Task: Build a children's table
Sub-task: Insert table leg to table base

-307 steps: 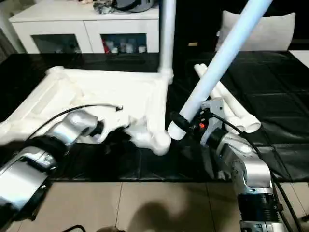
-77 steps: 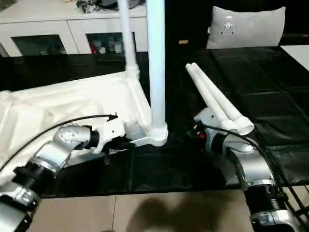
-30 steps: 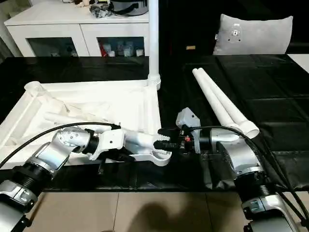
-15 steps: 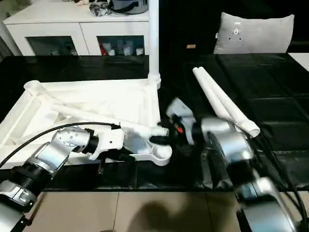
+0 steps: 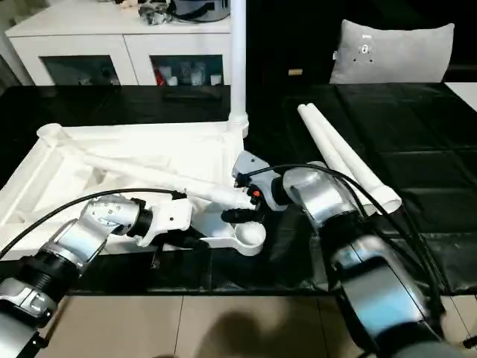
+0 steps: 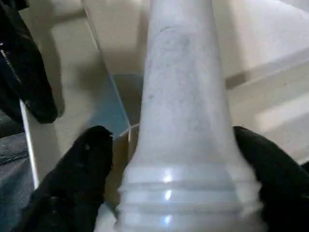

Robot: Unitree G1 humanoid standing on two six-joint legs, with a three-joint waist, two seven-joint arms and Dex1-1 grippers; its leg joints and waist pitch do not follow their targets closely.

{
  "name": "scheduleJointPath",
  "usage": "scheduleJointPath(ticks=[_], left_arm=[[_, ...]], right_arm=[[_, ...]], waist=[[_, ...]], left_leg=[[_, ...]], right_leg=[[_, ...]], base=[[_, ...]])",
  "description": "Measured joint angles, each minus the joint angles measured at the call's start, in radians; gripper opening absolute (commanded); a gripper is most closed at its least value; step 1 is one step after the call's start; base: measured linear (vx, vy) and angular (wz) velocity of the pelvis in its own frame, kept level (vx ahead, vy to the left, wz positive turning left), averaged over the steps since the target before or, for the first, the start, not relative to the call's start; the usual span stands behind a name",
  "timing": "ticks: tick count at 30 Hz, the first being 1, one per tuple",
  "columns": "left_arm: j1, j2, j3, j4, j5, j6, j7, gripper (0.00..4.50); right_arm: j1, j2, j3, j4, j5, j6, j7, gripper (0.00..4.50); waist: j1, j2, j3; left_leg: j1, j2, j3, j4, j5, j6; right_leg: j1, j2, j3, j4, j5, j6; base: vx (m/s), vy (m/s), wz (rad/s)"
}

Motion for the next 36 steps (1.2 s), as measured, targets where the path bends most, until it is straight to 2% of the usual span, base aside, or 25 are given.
scheduleJointPath(ticks=[2, 3, 6, 8, 10, 11, 13, 16, 17, 18, 21, 23, 26, 29, 32, 34, 36], left_arm=[[0.0, -0.001, 0.0, 0.0, 0.0, 0.0, 0.0, 0.0], [0.0, -0.001, 0.0, 0.0, 0.0, 0.0, 0.0, 0.0], [0.0, -0.001, 0.0, 0.001, 0.0, 0.0, 0.0, 0.0], [0.0, -0.002, 0.0, 0.003, 0.0, 0.0, 0.004, 0.0], [0.0, -0.005, 0.002, 0.002, 0.0, 0.01, 0.004, 0.0], [0.0, -0.005, 0.003, -0.003, -0.002, 0.022, 0.001, 0.28], [0.001, -0.003, 0.005, -0.013, -0.004, 0.04, -0.002, 0.55], [0.018, 0.008, 0.012, -0.058, -0.012, 0.066, -0.013, 0.59], [0.03, 0.01, 0.02, -0.071, -0.022, 0.073, -0.013, 0.79], [0.035, 0.011, 0.023, -0.077, -0.026, 0.077, -0.013, 0.79], [0.058, 0.018, 0.037, -0.125, -0.053, 0.117, -0.017, 1.0], [0.081, 0.021, 0.056, -0.167, -0.079, 0.16, -0.015, 1.16], [0.129, 0.022, 0.101, -0.265, -0.134, 0.234, -0.003, 1.42], [0.154, 0.016, 0.166, -0.346, -0.198, 0.293, 0.035, 1.61], [0.166, 0.006, 0.206, -0.365, -0.223, 0.325, 0.077, 1.93], [0.171, -0.011, 0.233, -0.367, -0.235, 0.342, 0.114, 2.07], [0.177, -0.058, 0.294, -0.384, -0.274, 0.391, 0.182, 2.29]], right_arm=[[-0.01, 0.008, 0.0, 0.022, -0.007, -0.012, 0.002, 3.5], [-0.013, 0.009, 0.0, 0.028, -0.008, -0.016, 0.004, 3.23], [-0.014, 0.011, 0.0, 0.035, -0.008, -0.025, 0.007, 3.16], [-0.017, 0.012, -0.003, 0.051, -0.008, -0.042, 0.008, 2.9], [-0.021, 0.014, -0.005, 0.068, -0.008, -0.055, 0.012, 2.84], [-0.021, 0.016, -0.01, 0.073, -0.008, -0.061, 0.013, 2.82], [-0.021, 0.017, -0.018, 0.077, -0.007, -0.064, 0.018, 2.79], [-0.016, 0.018, -0.04, 0.078, 0.005, -0.065, 0.031, 2.79], [-0.013, 0.017, -0.048, 0.078, 0.015, -0.065, 0.033, 2.78], [-0.013, 0.017, -0.05, 0.078, 0.019, -0.065, 0.032, 2.78], [-0.006, 0.019, -0.089, 0.077, 0.043, -0.062, 0.008, 2.78], [0.006, 0.016, -0.122, 0.066, 0.065, -0.06, -0.001, 2.77], [0.053, 0.009, -0.167, 0.013, 0.098, -0.04, -0.002, 2.77], [0.115, 0.013, -0.226, -0.049, 0.148, -0.032, -0.034, 2.77], [0.152, 0.017, -0.261, -0.088, 0.184, -0.029, -0.048, 2.77], [0.171, 0.02, -0.278, -0.13, 0.2, -0.007, -0.058, 2.77], [0.214, 0.02, -0.295, -0.199, 0.222, 0.002, -0.061, 2.77]], waist=[[0.0, 0.0, 0.0], [0.0, 0.0, 0.0], [0.0, 0.0, 0.0], [0.0, -0.001, 0.0], [0.0, -0.001, 0.0], [0.0, -0.002, 0.0], [-0.001, -0.004, 0.0], [-0.004, -0.004, 0.001], [-0.005, -0.004, 0.001], [-0.006, -0.004, 0.001], [-0.004, -0.004, 0.001], [-0.003, -0.004, 0.001], [-0.001, -0.004, 0.001], [-0.001, -0.003, 0.001], [-0.003, -0.002, 0.002], [-0.006, -0.001, 0.002], [-0.007, -0.001, 0.003]], left_leg=[[0.0, 0.0, 0.0, 0.0, 0.0, 0.0], [0.0, 0.0, 0.0, 0.0, 0.0, 0.0], [0.0, 0.0, 0.0, 0.0, 0.0, 0.0], [0.0, 0.0, 0.0, 0.0, 0.0, 0.0], [0.001, 0.0, 0.001, 0.0, 0.0, 0.0], [0.001, 0.0, 0.001, 0.0, 0.0, 0.0], [0.0, 0.0, 0.001, 0.0, 0.0, 0.0], [-0.001, 0.0, 0.002, 0.0, 0.001, 0.002], [-0.002, 0.0, 0.002, 0.0, 0.002, 0.005], [-0.004, 0.0, 0.002, 0.0, 0.002, 0.006], [-0.015, 0.0, 0.002, 0.003, 0.003, 0.007], [-0.026, 0.001, 0.002, 0.011, 0.001, 0.01], [-0.033, 0.003, 0.002, 0.017, 0.0, 0.011], [-0.032, 0.004, 0.002, 0.021, 0.001, 0.011], [-0.027, 0.004, 0.002, 0.022, 0.002, 0.007], [-0.025, 0.005, 0.002, 0.021, 0.001, 0.002], [-0.025, 0.005, 0.002, 0.021, 0.002, 0.001]], right_leg=[[0.0, 0.0, 0.0, 0.0, 0.0, 0.0], [0.0, 0.0, 0.0, 0.0, 0.0, 0.0], [0.0, 0.0, 0.0, 0.0, 0.0, 0.0], [0.0, 0.0, 0.0, 0.0, 0.0, 0.0], [0.001, 0.0, 0.0, 0.0, 0.0, 0.0], [0.001, 0.0, 0.0, 0.0, 0.0, 0.0], [0.0, 0.0, 0.0, 0.0, 0.0, 0.0], [-0.001, 0.0, 0.0, 0.0, 0.0, 0.0], [-0.002, 0.0, 0.0, 0.0, 0.0, -0.001], [-0.003, 0.0, 0.0, 0.0, -0.001, -0.001], [-0.016, 0.0, 0.0, 0.004, -0.001, -0.001], [-0.026, -0.001, 0.0, 0.012, -0.002, -0.004], [-0.033, -0.001, 0.0, 0.017, -0.003, -0.005], [-0.033, -0.001, 0.0, 0.021, -0.003, -0.005], [-0.03, -0.001, 0.001, 0.024, -0.002, -0.006], [-0.029, -0.001, 0.001, 0.025, -0.002, -0.006], [-0.028, 0.0, 0.001, 0.025, -0.001, -0.006]], base=[[0.0, 0.0, 0.0], [0.0, 0.0, 0.0], [0.0, 0.0, 0.0], [0.0, 0.0, 0.0], [0.0, 0.0, 0.0], [0.0, 0.0, 0.0], [0.0, 0.0, 0.0], [0.0, 0.0, 0.0], [0.0, 0.0, 0.0], [0.0, 0.0, 0.0], [0.0, 0.0, 0.0], [0.0, 0.0, 0.0], [0.0, 0.0, 0.0], [0.0, 0.0, 0.0], [0.0, 0.0, 0.0], [0.0, 0.0, 0.0], [0.0, 0.0, 0.0]])
